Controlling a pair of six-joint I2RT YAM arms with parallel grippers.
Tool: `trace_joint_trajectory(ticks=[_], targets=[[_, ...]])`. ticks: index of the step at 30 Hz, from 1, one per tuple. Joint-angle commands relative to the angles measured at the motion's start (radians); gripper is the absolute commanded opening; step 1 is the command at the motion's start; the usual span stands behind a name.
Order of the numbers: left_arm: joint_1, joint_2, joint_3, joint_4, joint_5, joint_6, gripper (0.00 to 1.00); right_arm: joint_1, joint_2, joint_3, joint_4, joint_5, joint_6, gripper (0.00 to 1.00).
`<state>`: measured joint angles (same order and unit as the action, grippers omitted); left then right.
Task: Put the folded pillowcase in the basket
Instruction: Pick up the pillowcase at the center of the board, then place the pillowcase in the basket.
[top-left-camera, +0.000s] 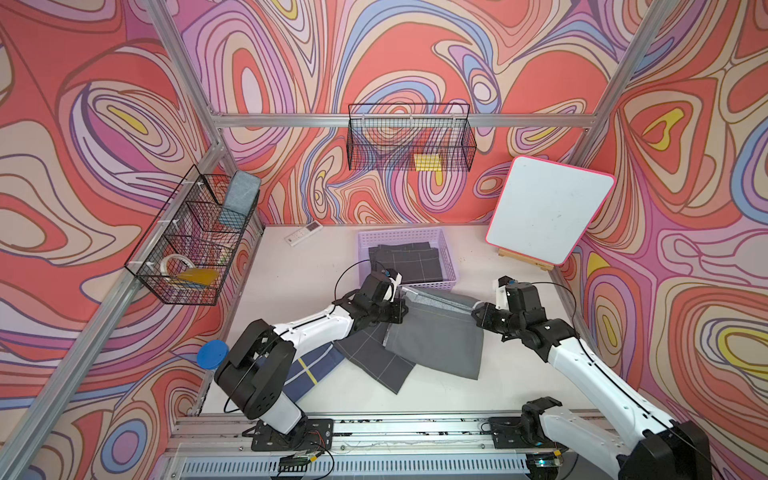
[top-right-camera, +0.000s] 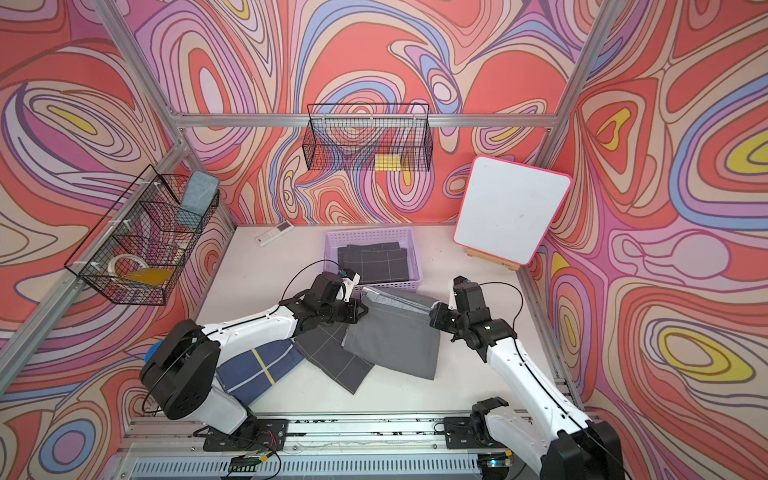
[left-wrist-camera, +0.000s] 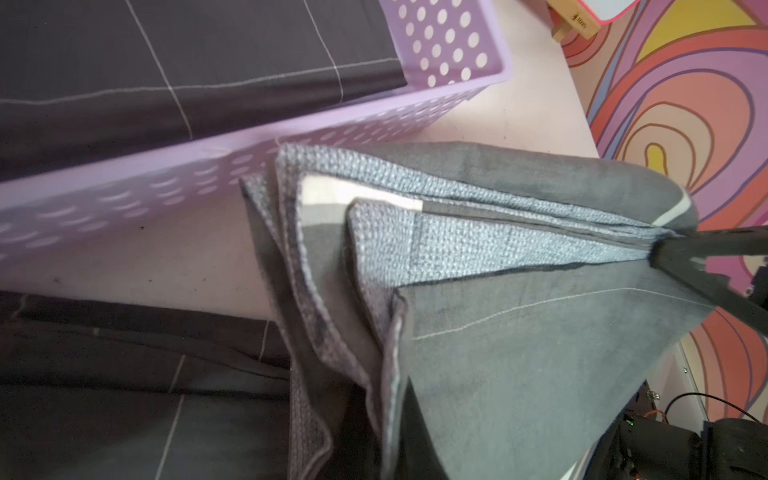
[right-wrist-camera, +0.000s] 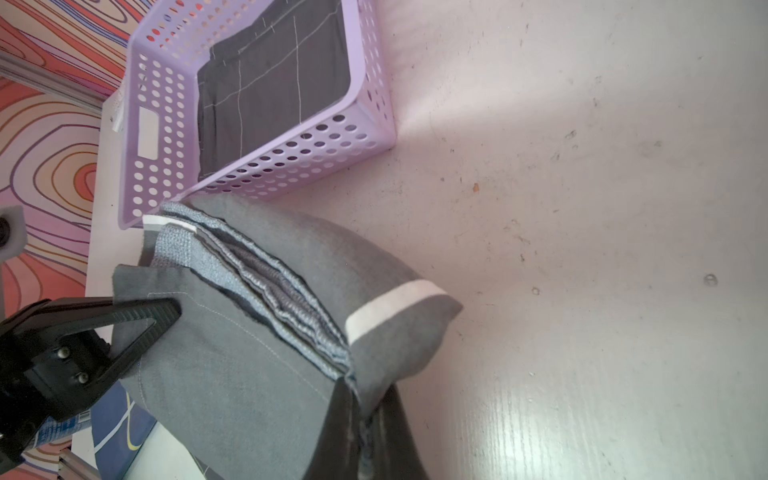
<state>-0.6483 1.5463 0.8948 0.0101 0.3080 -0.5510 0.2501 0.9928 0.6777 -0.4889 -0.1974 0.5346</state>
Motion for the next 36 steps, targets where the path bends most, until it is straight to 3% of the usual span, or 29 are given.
trace_joint_trajectory(ticks=[1,8,13,23,36], targets=[[0.001,-0.073,-0.015,0.016,-0.034,0.003,0.00,0.002,-0.019,0.061,0.000,0.039,-0.046,0.00],[0.015,-0.188,0.029,-0.039,-0.157,0.042,0.00,0.002,0.073,0.209,0.079,0.054,-0.088,0.00],[0.091,-0.186,0.105,-0.052,-0.154,0.084,0.00,0.002,0.244,0.355,0.159,0.042,-0.142,0.00],[0.248,-0.069,0.222,0.034,-0.119,0.184,0.00,0.002,0.628,0.667,0.298,-0.012,-0.214,0.00],[0.334,0.149,0.356,0.090,-0.066,0.198,0.00,0.001,0.981,1.035,0.302,-0.052,-0.254,0.00]])
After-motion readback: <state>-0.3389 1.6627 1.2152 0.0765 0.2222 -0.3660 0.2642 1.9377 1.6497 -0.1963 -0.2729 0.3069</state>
